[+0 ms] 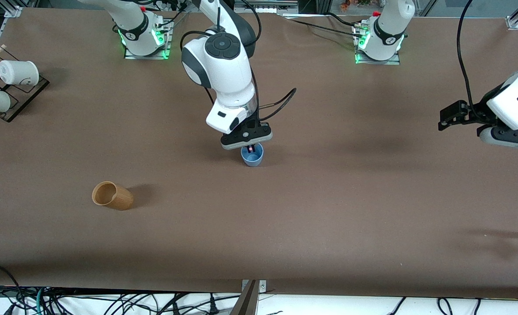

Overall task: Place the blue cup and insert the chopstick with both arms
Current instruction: 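Lower the pink chopstick into the blue cup with the right gripper, then release the chopstick and withdraw the right gripper from the cup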

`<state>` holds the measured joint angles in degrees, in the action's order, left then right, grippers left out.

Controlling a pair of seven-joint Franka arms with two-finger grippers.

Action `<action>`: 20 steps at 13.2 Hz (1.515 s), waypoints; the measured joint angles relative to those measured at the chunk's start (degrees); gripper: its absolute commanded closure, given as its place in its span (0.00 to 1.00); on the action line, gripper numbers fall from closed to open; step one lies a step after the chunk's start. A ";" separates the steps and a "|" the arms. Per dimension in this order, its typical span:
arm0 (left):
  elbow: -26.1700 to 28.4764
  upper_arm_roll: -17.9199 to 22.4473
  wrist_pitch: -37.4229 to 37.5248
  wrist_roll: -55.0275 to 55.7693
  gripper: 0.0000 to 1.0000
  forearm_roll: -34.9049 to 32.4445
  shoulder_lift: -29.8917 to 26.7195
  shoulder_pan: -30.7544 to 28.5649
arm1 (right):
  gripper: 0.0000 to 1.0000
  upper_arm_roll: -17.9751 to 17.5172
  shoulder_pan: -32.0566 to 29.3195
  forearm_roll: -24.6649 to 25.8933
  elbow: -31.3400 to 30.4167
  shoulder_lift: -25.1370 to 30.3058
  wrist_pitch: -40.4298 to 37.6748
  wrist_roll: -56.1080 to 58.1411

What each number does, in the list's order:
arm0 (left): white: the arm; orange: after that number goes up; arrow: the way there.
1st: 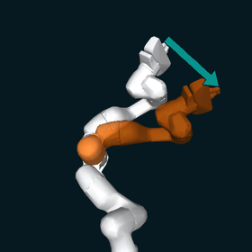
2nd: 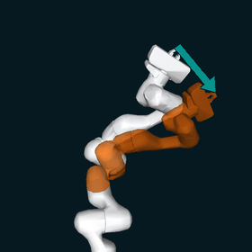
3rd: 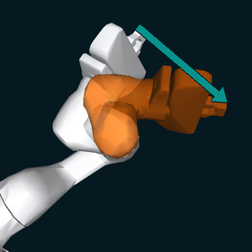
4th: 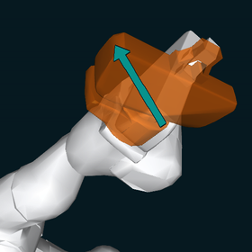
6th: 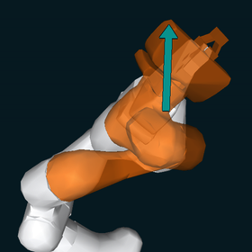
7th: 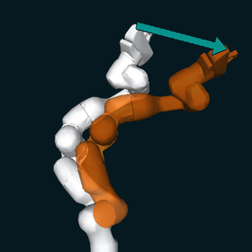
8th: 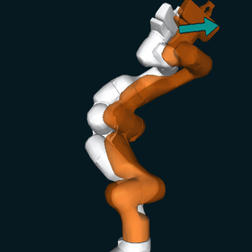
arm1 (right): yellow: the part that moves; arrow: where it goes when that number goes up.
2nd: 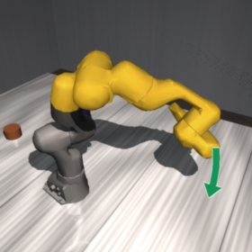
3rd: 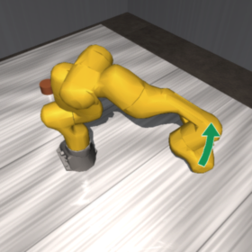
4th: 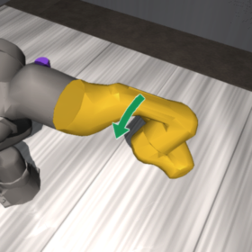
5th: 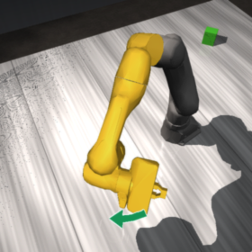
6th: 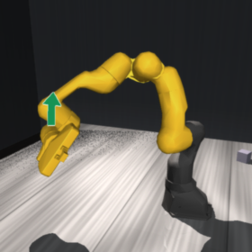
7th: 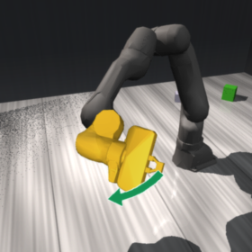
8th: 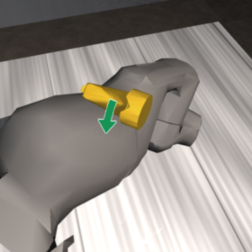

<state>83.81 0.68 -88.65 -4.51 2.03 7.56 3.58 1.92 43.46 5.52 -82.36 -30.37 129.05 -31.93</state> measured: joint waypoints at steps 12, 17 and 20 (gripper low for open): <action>2.18 -1.63 0.54 6.11 0.00 0.25 -1.73 1.70 | 0.00 3.36 -0.20 -0.33 1.64 4.78 -14.38 0.70; 2.18 -1.54 0.55 6.14 0.00 0.25 -1.59 1.45 | 0.00 4.26 -15.81 -7.01 1.60 13.72 -27.19 19.78; 2.18 -1.52 0.55 6.15 0.00 0.25 -1.57 1.44 | 0.00 4.39 -25.87 -7.50 0.67 17.51 -32.30 31.99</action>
<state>86.00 -0.84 -88.09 1.64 2.28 5.99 5.02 6.31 17.59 -1.98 -81.69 -12.86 96.75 0.07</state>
